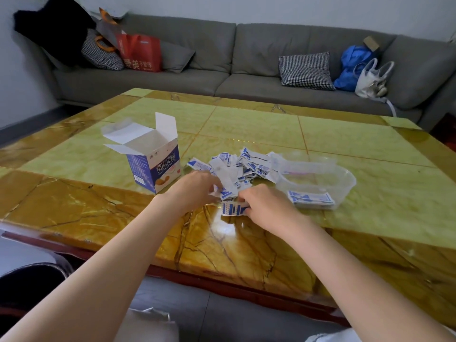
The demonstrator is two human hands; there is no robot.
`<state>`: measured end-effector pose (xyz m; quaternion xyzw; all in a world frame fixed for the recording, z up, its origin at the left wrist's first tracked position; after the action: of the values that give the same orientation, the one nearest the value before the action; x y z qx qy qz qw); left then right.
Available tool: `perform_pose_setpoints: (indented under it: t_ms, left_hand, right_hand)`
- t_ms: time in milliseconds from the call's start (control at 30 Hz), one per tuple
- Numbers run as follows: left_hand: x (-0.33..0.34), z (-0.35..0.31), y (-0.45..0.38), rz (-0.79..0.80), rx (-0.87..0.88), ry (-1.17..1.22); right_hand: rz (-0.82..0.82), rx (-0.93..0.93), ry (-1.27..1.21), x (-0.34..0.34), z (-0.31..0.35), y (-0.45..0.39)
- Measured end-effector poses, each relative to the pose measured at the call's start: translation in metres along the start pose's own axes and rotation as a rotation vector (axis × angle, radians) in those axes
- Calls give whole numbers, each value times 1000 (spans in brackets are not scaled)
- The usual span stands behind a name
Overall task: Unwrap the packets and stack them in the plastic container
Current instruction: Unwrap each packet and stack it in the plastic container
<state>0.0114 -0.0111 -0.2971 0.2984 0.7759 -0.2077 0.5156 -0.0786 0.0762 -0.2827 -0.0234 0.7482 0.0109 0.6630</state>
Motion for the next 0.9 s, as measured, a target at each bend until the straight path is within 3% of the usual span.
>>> perform_pose_setpoints:
  t_ms: [267,533,767,900]
  left_hand:
    - [-10,-9,15,-94,108,112]
    - [-33,-4,21,-296,-17,376]
    - [-29,-8,24,-230,-174,754]
    - [-35,-6,25,-292,-214,948]
  right_hand:
    - [7,-17,-33,-1,4,1]
    - [-23,39,-256,-6,-7,-2]
    - [-39,171,-735,-13,-14,0]
    - [75,312,-1173,-7,-22,7]
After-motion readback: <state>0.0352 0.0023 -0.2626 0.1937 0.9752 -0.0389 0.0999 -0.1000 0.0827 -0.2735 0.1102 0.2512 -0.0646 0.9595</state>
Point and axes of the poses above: each hand's wrist, its own y-axis away from the middle knuckle, its own x-axis out of the palm, z = x × y, the point moved 7 cm from there along -y, towards the middle knuckle, and after that the axes turned 14 degrees about y, right-handed, at the moved point
